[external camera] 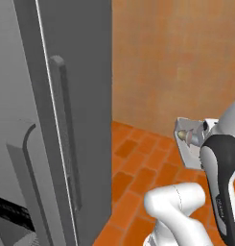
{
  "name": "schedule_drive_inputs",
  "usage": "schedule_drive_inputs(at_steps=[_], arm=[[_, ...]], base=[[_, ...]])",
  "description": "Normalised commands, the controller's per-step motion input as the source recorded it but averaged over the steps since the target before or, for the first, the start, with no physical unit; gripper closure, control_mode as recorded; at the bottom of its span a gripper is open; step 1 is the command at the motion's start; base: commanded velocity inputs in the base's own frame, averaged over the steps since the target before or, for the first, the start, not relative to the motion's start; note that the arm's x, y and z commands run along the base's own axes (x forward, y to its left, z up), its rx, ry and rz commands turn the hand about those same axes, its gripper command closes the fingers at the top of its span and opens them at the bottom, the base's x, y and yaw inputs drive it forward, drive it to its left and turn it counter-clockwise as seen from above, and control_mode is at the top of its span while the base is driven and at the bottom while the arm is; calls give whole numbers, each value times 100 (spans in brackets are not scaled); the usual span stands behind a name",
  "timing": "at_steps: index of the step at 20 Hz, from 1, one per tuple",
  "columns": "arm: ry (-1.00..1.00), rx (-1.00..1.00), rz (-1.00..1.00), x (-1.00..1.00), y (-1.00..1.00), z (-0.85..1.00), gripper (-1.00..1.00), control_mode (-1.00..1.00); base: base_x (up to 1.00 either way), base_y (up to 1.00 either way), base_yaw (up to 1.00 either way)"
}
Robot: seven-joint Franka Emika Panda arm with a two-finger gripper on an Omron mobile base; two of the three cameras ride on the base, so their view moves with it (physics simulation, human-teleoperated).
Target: Take the meat container that has the fish and place it on the second highest rack of the freezer. Then take the vegetable container that has the lemon and garlic and place it on the highest rack of the freezer.
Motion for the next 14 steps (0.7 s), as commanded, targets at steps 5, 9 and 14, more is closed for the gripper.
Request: schedule_drive_inputs(at_steps=[5, 9, 14], arm=[[0, 0, 0, 0, 0, 0, 100, 100], [0, 0, 0, 0, 0, 0, 100, 100], [0, 0, 0, 0, 0, 0, 100, 100]], base=[[37, -1, 57], [42, -6, 58], [41, -7, 58]])
